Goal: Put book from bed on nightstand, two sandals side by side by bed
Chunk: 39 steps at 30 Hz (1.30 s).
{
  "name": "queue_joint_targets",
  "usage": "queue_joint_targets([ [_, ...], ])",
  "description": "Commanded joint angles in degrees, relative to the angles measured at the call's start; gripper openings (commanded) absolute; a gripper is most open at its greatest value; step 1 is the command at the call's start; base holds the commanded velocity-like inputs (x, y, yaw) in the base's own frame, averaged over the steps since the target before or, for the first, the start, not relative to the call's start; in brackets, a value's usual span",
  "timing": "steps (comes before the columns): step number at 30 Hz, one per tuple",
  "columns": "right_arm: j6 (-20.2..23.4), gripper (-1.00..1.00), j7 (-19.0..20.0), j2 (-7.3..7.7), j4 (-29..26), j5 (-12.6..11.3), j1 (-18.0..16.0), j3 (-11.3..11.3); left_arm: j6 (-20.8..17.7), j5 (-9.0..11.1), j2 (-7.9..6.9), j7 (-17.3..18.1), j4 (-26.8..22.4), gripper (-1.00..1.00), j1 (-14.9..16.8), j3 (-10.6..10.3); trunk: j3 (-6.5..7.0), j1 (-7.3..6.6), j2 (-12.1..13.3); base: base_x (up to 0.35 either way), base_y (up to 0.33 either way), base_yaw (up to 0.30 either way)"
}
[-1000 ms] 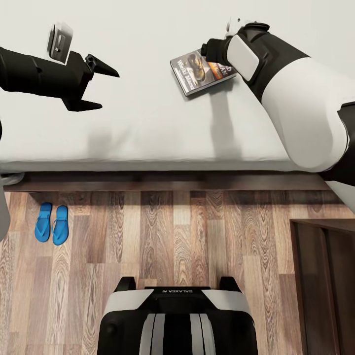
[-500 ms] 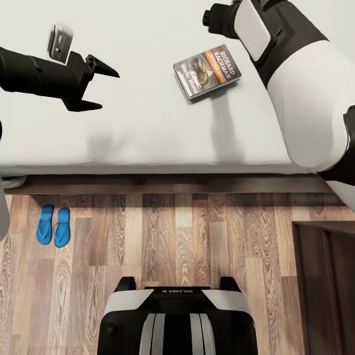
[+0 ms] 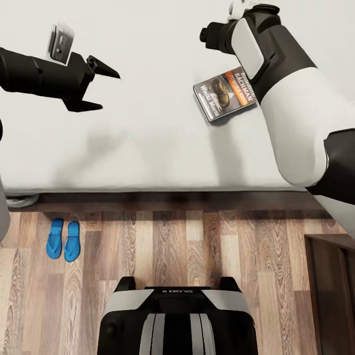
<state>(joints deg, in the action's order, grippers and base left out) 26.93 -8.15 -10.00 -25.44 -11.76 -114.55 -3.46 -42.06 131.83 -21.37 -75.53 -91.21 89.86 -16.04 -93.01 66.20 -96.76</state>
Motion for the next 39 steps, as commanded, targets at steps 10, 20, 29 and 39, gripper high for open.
queue_joint_targets([
  [10, 10.67, 1.0, -0.39, 0.0, -9.68, -0.81, 2.23, 0.23, -0.76, 0.26, -0.07, -0.52, -0.08, 1.0, 0.05, -0.38, 0.18, 0.03, -0.01, 0.143, 0.122, -0.058],
  [20, 31.56, 1.0, -0.48, 0.0, -43.38, -0.72, 12.13, 0.56, -1.83, 0.29, -0.22, -0.62, -0.81, 1.0, 0.05, -0.4, 0.87, 0.03, -0.01, 0.023, 0.02, -0.139],
  [29, 33.07, 1.0, -0.54, 0.0, -61.21, -0.42, 17.34, 0.23, -3.63, 0.43, -0.49, 2.61, -0.97, 1.0, 0.0, -0.37, 1.59, 0.03, -0.01, 0.003, 0.002, -0.152],
  [39, 33.07, 1.0, -0.55, 0.0, -64.25, -0.47, 19.5, 0.23, -4.97, 0.35, -0.83, 5.26, -0.98, 1.0, -2.38, -0.13, 2.4, 0.03, -0.01, 0.0, 0.0, -0.155],
])
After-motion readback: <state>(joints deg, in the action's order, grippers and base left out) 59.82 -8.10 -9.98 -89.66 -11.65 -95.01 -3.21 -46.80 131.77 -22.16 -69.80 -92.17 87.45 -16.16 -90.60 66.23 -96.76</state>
